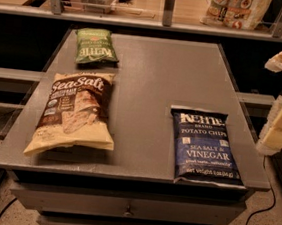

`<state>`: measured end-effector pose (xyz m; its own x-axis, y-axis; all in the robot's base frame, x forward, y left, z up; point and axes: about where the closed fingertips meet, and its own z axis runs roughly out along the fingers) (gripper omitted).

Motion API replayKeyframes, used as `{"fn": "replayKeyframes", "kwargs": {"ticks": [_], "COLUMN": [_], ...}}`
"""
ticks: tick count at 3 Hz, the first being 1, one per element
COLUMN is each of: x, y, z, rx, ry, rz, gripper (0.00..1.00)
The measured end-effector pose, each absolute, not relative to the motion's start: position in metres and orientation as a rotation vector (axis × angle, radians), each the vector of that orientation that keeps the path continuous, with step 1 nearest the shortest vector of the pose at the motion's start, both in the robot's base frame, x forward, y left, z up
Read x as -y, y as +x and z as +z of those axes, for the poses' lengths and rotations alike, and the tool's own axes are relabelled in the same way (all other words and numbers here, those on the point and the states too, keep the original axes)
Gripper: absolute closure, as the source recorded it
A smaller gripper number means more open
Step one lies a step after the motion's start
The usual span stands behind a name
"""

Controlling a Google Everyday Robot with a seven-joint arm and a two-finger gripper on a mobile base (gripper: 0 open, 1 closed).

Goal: Pick blue chip bag

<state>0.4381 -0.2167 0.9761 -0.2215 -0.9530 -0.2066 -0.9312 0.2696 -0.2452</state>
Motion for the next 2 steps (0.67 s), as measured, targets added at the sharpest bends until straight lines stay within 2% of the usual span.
{"fn": "replayKeyframes", "kwargs": {"ticks": [1, 2], "x": [0.216, 0.211], "y": [0.438, 0.439], "z": [0.977, 0.963], "rx": [-2.229, -2.206], "ry": [-1.722, -1.711], "rz": [-0.098, -0.005], "gripper": [0.0, 0.0]}}
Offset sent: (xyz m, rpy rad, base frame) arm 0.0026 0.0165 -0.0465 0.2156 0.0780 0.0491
